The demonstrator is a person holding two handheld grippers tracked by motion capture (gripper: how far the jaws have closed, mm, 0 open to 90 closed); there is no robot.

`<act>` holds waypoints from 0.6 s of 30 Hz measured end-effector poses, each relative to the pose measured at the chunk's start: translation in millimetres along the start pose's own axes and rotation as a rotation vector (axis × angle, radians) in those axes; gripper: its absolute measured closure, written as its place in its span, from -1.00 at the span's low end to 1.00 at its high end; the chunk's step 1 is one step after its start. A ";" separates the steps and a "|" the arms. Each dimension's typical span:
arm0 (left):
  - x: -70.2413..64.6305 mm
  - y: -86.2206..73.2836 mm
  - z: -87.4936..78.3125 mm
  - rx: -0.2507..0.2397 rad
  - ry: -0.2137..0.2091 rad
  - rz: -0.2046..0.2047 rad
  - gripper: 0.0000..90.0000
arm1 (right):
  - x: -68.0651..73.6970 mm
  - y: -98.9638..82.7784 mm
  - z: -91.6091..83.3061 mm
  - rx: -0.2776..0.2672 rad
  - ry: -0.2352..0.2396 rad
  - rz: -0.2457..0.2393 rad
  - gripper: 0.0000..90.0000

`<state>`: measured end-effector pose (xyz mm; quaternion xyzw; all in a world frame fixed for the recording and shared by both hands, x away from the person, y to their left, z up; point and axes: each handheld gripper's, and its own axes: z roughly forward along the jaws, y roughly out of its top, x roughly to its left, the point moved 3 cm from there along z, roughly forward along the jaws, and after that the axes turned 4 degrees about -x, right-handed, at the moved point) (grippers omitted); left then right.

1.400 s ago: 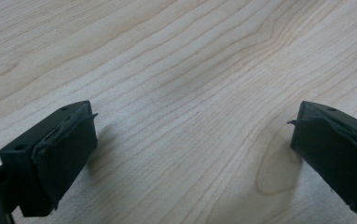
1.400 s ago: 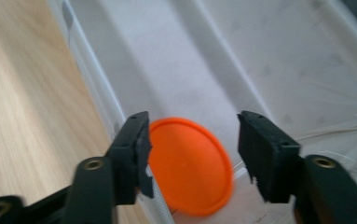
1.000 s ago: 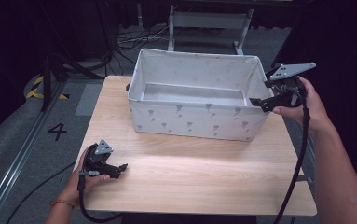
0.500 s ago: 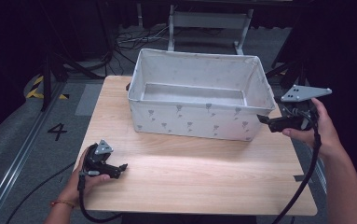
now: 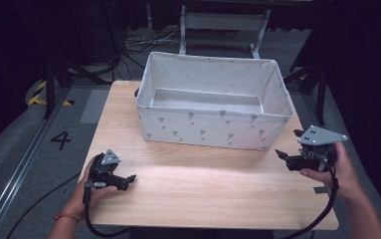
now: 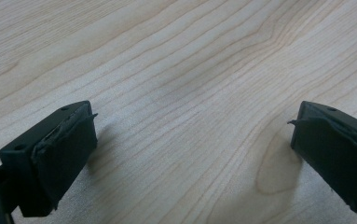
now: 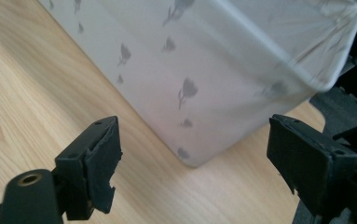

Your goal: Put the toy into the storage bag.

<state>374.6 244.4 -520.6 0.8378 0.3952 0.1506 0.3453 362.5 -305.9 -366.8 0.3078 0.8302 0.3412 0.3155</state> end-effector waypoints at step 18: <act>0.0 -0.1 -0.2 0.000 0.003 0.001 -0.99 | 23.5 -95.7 30.4 0.044 0.087 0.104 -0.60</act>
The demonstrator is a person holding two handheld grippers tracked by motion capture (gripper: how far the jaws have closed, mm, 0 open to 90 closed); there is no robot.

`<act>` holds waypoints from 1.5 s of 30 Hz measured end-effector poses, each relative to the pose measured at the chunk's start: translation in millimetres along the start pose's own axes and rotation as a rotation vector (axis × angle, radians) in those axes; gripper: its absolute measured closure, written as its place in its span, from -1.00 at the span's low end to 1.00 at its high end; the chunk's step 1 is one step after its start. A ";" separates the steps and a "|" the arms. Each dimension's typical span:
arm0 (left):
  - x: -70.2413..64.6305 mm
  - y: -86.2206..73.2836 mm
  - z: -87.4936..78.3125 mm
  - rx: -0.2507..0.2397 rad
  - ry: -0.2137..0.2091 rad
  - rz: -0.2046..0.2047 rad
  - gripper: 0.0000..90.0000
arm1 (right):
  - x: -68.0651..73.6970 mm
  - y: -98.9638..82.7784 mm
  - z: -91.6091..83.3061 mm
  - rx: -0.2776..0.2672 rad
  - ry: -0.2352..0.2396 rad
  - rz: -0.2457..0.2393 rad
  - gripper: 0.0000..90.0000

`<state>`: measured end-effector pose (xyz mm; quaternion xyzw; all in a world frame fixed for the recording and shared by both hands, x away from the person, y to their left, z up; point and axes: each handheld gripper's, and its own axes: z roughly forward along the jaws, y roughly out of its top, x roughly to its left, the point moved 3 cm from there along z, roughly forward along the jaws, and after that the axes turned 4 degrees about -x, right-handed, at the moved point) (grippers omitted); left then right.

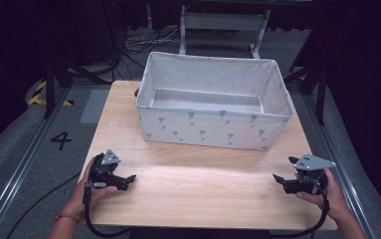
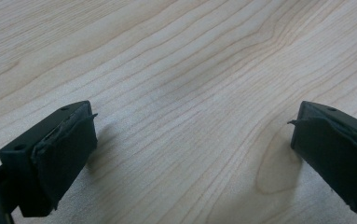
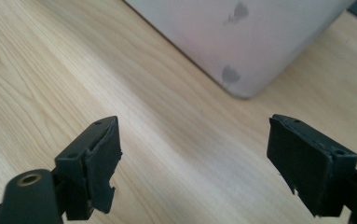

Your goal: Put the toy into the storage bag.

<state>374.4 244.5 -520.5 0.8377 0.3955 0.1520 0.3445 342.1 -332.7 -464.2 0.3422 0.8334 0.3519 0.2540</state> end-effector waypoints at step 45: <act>-0.5 -0.3 0.1 -0.002 0.000 -0.006 -0.99 | -11.3 -75.6 6.5 0.009 0.017 0.244 -0.63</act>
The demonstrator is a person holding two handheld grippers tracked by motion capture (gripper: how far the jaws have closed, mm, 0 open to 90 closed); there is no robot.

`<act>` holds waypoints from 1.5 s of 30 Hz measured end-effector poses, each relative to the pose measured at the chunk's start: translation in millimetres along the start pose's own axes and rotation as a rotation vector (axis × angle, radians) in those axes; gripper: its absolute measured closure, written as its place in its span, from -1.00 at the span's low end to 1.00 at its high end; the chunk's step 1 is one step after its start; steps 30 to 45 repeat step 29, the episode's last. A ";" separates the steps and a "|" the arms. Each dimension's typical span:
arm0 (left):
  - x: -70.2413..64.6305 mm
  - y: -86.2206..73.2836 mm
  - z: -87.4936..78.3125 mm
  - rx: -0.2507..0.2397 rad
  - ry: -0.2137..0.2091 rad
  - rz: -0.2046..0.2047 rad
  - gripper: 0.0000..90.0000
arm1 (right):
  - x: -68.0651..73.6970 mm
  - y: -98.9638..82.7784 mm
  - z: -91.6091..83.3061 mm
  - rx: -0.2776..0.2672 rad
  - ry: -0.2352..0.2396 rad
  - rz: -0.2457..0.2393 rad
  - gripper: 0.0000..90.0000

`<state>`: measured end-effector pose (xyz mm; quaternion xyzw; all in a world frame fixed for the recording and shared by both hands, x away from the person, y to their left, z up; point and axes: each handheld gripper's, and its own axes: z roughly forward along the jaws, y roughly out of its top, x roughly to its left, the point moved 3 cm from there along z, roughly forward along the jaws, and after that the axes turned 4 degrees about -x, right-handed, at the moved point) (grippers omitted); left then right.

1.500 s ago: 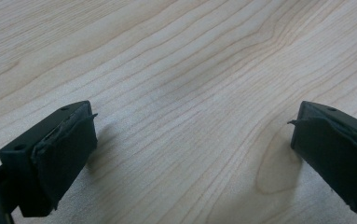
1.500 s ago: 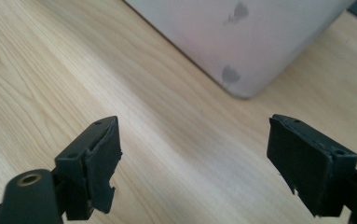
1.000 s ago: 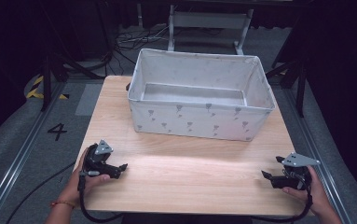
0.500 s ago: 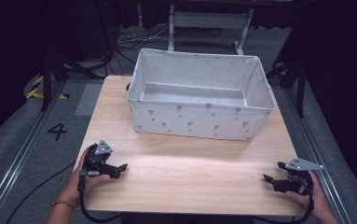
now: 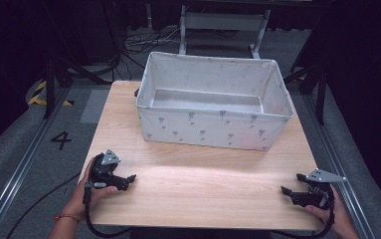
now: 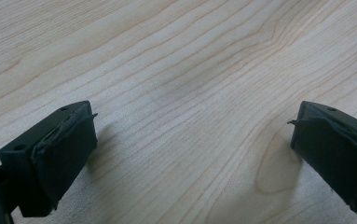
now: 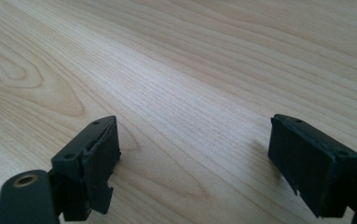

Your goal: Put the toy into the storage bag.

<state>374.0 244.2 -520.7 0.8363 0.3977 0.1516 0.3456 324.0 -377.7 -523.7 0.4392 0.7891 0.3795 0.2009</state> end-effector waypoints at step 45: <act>-0.2 0.1 0.0 0.002 0.005 -0.007 -1.00 | 0.0 0.3 0.6 0.002 -0.011 0.008 -0.66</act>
